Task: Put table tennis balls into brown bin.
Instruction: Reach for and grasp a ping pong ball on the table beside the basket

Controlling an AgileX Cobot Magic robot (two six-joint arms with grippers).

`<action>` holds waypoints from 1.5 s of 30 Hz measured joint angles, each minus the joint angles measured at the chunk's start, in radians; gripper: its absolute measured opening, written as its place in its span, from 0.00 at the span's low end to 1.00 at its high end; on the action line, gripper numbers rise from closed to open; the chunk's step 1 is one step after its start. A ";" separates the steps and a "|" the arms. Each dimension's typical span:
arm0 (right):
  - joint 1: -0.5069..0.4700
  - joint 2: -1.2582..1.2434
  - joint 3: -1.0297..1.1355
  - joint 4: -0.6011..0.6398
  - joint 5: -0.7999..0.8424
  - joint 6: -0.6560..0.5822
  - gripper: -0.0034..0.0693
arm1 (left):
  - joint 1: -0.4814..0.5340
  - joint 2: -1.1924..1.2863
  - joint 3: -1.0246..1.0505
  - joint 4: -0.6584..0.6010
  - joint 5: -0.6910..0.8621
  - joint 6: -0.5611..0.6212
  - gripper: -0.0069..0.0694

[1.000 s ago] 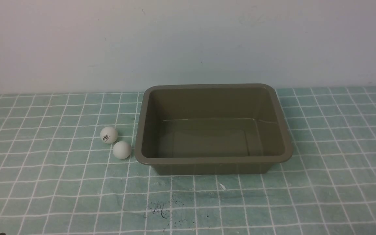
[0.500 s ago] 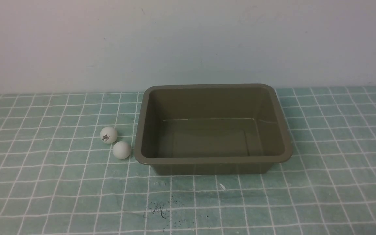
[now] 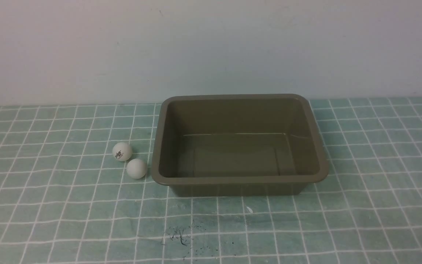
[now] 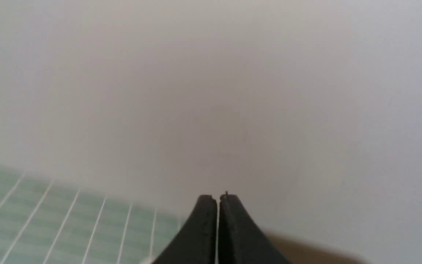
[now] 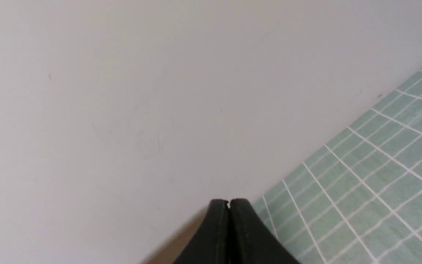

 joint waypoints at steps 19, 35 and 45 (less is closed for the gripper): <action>0.000 0.501 -0.563 -0.210 0.744 -0.246 0.03 | -0.001 1.174 -0.617 0.042 0.529 0.332 0.08; 0.000 0.697 -0.701 -0.306 0.830 -0.270 0.03 | -0.007 1.588 -0.957 -0.092 0.482 0.410 0.63; 0.000 0.697 -0.701 -0.306 0.830 -0.270 0.03 | -0.011 1.692 -0.977 -0.090 0.427 0.416 0.54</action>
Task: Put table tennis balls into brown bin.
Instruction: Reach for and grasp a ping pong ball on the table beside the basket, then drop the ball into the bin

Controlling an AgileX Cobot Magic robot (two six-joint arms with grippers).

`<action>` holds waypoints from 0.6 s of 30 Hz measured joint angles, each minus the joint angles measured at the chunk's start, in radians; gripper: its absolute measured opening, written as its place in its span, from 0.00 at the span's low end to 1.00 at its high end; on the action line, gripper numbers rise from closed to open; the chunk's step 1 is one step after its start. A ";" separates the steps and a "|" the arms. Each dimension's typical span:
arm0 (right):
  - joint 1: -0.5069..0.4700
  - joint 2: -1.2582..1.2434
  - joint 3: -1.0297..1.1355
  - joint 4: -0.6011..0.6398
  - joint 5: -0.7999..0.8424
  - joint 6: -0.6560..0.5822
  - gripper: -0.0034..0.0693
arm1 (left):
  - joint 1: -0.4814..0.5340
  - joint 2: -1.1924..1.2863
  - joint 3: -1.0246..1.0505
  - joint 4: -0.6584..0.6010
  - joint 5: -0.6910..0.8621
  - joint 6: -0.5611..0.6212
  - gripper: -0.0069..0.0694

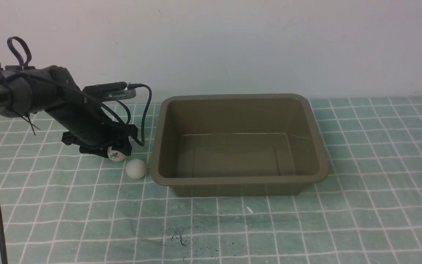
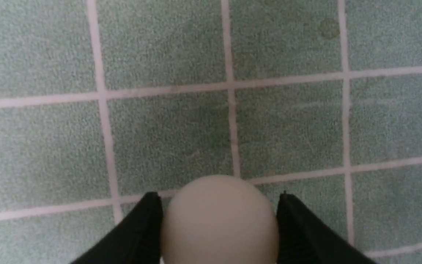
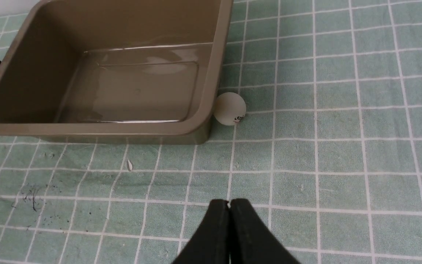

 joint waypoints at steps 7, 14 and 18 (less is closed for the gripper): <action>0.000 0.000 0.000 -0.001 -0.001 0.000 0.03 | -0.041 -0.065 -0.130 0.007 0.187 0.026 0.56; 0.000 0.000 0.000 -0.001 -0.008 0.000 0.03 | -0.259 -0.076 -0.210 -0.034 0.246 0.133 0.56; 0.000 0.000 0.000 -0.001 -0.008 0.000 0.03 | -0.296 -0.061 -0.222 0.004 0.237 0.110 0.66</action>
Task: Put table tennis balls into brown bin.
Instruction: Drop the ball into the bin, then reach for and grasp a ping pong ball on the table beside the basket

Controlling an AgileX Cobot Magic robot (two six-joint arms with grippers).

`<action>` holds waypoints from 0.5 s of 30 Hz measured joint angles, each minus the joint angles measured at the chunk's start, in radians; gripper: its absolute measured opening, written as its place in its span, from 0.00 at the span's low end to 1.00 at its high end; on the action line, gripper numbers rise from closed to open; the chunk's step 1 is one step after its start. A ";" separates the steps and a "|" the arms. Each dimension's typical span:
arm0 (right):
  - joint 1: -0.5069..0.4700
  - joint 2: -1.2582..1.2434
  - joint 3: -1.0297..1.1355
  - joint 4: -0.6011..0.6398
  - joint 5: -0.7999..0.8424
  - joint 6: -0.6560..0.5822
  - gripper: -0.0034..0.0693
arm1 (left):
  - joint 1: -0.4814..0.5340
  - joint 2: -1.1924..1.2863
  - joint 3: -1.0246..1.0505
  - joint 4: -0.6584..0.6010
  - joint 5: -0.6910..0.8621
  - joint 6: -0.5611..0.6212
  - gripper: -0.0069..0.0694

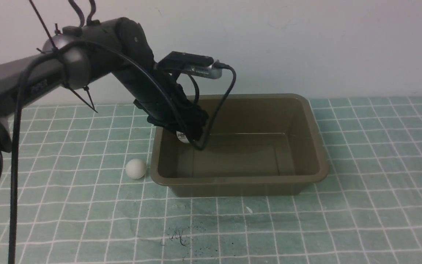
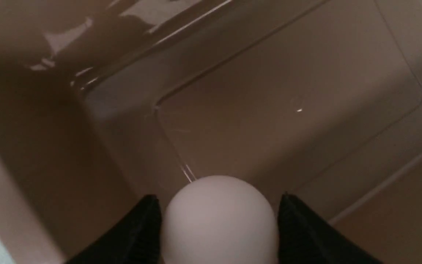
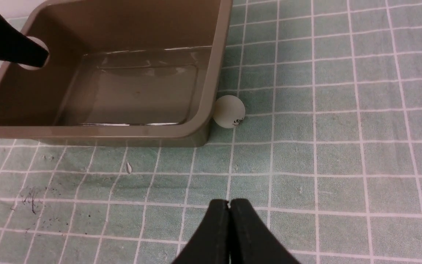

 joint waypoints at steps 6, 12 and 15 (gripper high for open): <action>0.000 0.000 0.000 0.000 0.000 0.000 0.03 | 0.049 0.000 -0.117 0.231 0.178 -0.158 0.80; 0.000 0.000 0.000 0.000 0.002 0.000 0.03 | 0.219 0.000 -0.099 0.289 0.267 -0.210 0.20; 0.000 0.000 0.001 0.000 0.002 0.000 0.03 | 0.273 0.000 -0.052 0.232 0.273 -0.177 0.11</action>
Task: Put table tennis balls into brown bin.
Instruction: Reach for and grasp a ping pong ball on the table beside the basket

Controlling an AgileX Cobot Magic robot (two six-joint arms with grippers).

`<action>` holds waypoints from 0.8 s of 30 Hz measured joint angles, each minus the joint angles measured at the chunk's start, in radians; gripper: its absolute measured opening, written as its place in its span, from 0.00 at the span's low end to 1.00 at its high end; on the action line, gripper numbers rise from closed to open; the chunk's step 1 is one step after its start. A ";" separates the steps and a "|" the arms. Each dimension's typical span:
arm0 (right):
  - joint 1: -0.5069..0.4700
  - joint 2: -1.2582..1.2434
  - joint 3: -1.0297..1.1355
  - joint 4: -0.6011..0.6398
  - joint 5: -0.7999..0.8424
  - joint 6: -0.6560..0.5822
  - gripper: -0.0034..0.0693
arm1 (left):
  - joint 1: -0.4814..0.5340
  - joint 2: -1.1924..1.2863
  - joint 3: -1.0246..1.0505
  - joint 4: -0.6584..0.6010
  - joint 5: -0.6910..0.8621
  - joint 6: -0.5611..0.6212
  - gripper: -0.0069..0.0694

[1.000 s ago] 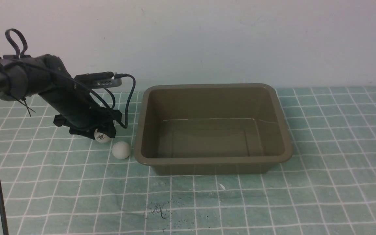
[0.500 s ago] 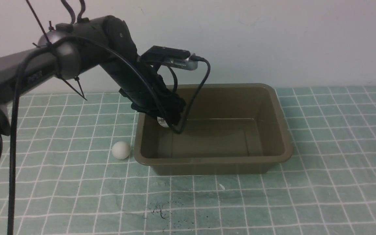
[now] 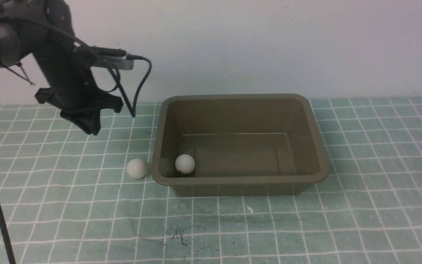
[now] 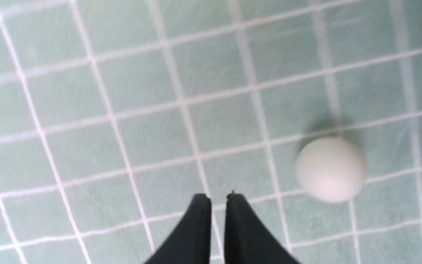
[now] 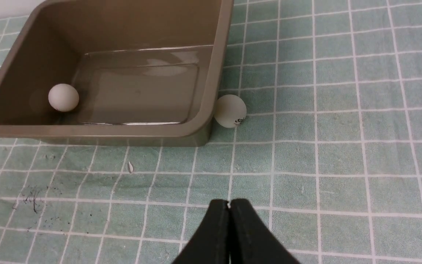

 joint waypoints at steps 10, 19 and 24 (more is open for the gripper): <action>0.000 0.000 0.057 0.000 -0.002 0.000 0.03 | -0.017 0.016 0.083 -0.209 -0.005 0.205 0.42; 0.000 0.000 0.059 0.033 -0.020 0.000 0.03 | -0.030 0.134 0.083 -0.214 -0.078 0.185 0.75; 0.000 0.000 0.059 0.035 -0.027 -0.002 0.03 | -0.029 0.168 0.079 -0.189 -0.071 0.172 0.53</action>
